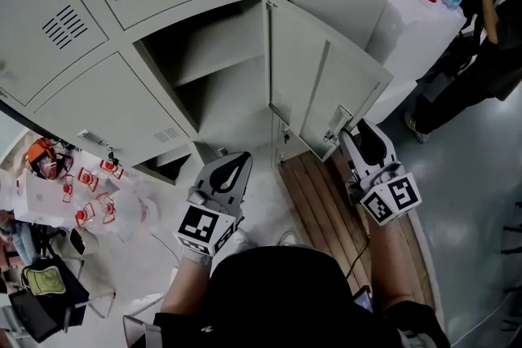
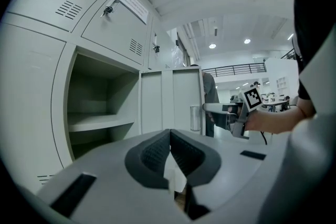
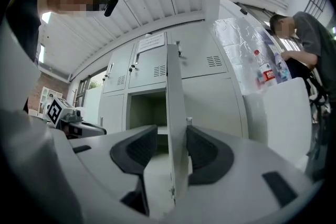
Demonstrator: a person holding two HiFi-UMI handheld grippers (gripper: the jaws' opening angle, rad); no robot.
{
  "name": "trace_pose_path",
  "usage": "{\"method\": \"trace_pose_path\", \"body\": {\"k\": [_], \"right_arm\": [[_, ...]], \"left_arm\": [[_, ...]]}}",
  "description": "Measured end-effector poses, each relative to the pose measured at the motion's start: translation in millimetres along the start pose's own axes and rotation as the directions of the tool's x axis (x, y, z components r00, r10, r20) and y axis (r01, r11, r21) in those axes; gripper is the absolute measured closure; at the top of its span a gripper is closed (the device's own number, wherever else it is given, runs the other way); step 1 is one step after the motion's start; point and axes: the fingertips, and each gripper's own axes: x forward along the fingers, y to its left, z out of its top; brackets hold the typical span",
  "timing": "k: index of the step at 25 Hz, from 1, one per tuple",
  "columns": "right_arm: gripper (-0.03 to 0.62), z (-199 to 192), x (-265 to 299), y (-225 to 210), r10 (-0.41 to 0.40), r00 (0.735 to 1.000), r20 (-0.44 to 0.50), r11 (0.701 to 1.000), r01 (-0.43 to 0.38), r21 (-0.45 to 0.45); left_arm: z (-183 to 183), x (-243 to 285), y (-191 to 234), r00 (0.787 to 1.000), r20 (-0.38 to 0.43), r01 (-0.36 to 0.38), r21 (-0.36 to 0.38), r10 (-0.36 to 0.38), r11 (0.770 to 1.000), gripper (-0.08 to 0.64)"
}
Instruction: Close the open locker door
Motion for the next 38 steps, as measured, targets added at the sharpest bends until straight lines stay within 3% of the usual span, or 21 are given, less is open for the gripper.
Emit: {"method": "trace_pose_path", "body": {"k": [5, 13, 22, 29, 38], "right_arm": [[0.423, -0.6, -1.1, 31.8, 0.023, 0.999, -0.023, 1.000, -0.023, -0.003], [0.423, -4.9, 9.4, 102.5, 0.128, 0.991, -0.040, 0.991, -0.129, -0.024], [0.423, -14.0, 44.3, 170.6, 0.272, 0.961, -0.043, 0.962, -0.273, -0.015], [0.423, -22.0, 76.1, 206.3, 0.364, 0.931, -0.039, 0.931, -0.364, -0.008], [0.423, -31.1, 125.4, 235.9, 0.458, 0.888, -0.025, 0.889, -0.458, 0.008]], "left_arm": [[-2.3, -16.8, 9.8, 1.000, 0.001, -0.002, -0.005, 0.002, 1.000, 0.538], [-4.3, -48.7, 35.9, 0.998, 0.032, -0.045, -0.015, 0.045, 0.999, 0.538], [-13.6, -91.5, 64.1, 0.991, 0.032, -0.127, -0.037, 0.128, 0.991, 0.538], [-18.5, -130.1, 89.6, 0.972, 0.031, -0.229, -0.051, 0.231, 0.972, 0.537], [-25.1, -168.1, 119.0, 0.929, 0.020, -0.369, -0.070, 0.371, 0.927, 0.538]]}}
